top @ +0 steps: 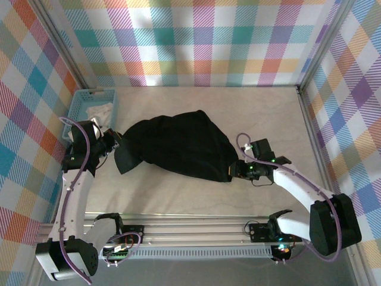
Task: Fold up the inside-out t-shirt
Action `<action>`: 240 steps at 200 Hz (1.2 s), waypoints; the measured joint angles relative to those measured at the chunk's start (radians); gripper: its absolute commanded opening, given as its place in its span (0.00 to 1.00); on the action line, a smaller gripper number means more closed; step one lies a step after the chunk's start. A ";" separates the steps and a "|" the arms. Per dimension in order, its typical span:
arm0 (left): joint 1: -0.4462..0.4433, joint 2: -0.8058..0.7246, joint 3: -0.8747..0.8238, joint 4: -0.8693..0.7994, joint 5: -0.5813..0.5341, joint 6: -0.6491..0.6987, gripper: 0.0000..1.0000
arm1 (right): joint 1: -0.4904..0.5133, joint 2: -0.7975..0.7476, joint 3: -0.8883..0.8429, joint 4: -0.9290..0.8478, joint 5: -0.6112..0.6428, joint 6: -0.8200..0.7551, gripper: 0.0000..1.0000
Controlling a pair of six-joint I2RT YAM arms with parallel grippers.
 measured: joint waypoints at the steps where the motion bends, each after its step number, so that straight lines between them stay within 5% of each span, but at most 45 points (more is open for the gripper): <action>1: 0.000 0.000 0.000 0.000 0.000 0.000 0.00 | 0.003 0.000 0.001 0.000 0.003 0.000 0.38; 59: 0.000 0.000 -0.002 0.000 0.021 0.005 0.00 | 0.196 0.130 0.121 0.000 0.256 -0.004 0.52; 126: 0.000 0.000 -0.002 0.000 0.021 0.022 0.00 | 0.212 0.457 0.370 0.040 0.429 -0.112 0.53; 177: 0.000 0.000 -0.002 0.000 0.021 0.022 0.00 | 0.212 0.627 0.509 0.036 0.485 -0.207 0.33; 240: 0.000 0.000 -0.002 0.000 0.021 0.023 0.00 | 0.200 0.639 0.523 0.013 0.510 -0.251 0.07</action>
